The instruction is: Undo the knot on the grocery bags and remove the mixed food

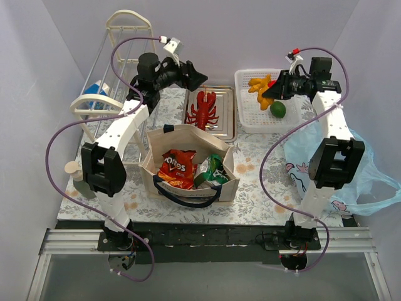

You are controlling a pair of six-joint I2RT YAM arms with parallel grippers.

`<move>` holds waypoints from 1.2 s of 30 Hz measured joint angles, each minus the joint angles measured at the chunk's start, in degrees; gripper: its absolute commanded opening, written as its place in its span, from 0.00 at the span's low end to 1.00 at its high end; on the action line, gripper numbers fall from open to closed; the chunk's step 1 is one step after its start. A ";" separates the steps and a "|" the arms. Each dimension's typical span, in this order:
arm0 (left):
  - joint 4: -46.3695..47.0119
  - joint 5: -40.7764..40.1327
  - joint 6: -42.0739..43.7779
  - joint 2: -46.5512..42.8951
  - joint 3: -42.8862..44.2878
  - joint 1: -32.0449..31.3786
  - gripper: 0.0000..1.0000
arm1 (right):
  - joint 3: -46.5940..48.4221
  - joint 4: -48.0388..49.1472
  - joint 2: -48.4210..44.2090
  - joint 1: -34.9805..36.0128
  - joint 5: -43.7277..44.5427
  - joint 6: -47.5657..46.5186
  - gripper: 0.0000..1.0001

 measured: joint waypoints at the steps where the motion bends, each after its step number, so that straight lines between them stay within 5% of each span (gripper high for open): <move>1: 0.00 -0.09 0.52 -0.52 -0.74 0.00 0.80 | 1.51 -0.04 1.79 -0.11 0.96 -0.20 0.03; 12: -11.67 -9.35 14.75 -1.25 -1.40 -0.81 0.80 | 10.86 4.11 21.09 -1.49 -0.61 7.19 0.01; 23: -18.29 -16.79 18.58 -0.17 4.17 0.85 0.81 | 9.01 11.85 21.33 10.54 -0.92 18.97 0.01; 36: -17.92 -16.37 16.70 1.03 5.70 0.72 0.81 | 13.81 15.98 23.82 6.54 -1.14 22.84 0.01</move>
